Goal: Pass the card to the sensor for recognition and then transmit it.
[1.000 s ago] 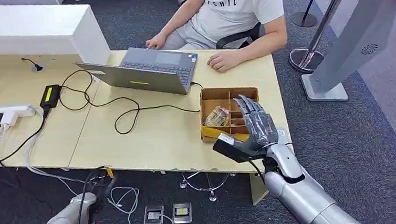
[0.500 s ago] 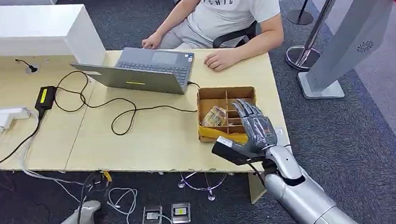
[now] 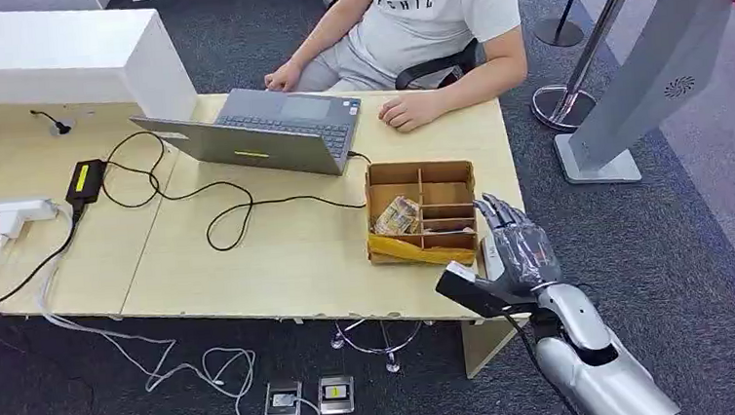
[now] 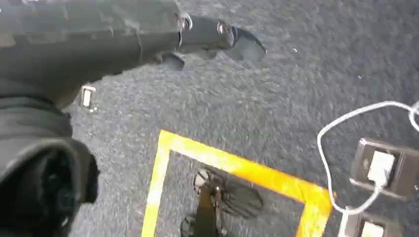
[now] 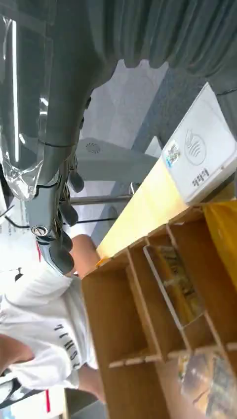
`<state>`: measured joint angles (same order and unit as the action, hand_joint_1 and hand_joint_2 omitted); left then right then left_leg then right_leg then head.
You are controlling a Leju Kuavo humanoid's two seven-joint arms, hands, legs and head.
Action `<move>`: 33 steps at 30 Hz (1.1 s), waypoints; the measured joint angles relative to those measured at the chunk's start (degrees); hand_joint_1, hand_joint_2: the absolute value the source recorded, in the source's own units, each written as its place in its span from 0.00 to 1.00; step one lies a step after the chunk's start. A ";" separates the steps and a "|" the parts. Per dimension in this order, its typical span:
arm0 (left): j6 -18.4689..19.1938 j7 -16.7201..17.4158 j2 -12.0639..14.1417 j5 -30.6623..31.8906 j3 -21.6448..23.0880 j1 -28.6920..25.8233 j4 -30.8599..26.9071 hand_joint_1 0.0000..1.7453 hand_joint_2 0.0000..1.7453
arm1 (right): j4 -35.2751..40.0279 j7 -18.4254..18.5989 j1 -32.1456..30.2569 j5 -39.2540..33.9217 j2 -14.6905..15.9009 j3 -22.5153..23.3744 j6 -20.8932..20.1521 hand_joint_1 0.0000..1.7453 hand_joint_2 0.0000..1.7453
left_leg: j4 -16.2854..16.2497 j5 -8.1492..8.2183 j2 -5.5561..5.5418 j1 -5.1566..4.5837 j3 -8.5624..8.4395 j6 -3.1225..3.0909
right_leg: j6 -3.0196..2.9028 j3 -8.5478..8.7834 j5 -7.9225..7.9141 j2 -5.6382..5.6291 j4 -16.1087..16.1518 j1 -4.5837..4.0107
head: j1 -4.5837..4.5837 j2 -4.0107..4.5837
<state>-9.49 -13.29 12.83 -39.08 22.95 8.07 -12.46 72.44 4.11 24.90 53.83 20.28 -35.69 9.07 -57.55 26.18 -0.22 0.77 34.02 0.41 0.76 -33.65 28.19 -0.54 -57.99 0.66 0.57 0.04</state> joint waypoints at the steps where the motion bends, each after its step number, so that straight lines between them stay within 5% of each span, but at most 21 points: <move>1: 0.04 0.00 -0.02 -0.24 -0.39 -0.18 0.13 0.00 0.00 | 0.33 -0.11 -0.01 0.00 0.02 0.09 0.02 0.00 1.00 | 0.00 -0.01 0.00 0.03 -0.01 0.00 | 0.00 0.02 -0.01 0.00 0.00 -0.03 | 0.00 0.00; 27: 0.48 0.90 0.96 0.07 -4.22 -1.39 1.38 0.00 0.00 | 4.33 -1.61 -0.01 -0.09 1.73 1.29 0.52 0.00 1.00 | 0.00 -0.12 -0.25 0.03 -0.01 0.02 | -0.01 0.12 -0.04 0.17 -0.01 -0.04 | -0.02 0.00; 33: 1.20 1.92 0.94 0.02 -4.22 -1.40 1.42 0.00 0.00 | 3.56 -4.00 0.42 1.53 1.00 1.27 3.74 0.00 1.00 | 0.00 -0.11 -0.29 0.03 0.01 0.02 | -0.01 0.14 -0.03 0.29 -0.01 -0.04 | -0.02 0.00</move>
<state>-8.28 -11.36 13.77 -39.06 18.73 6.67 -11.04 76.00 0.11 25.32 55.36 21.29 -34.42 12.81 -57.55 26.06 -0.51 0.81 34.03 0.43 0.75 -33.52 28.16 -0.25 -58.00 0.61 0.55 0.04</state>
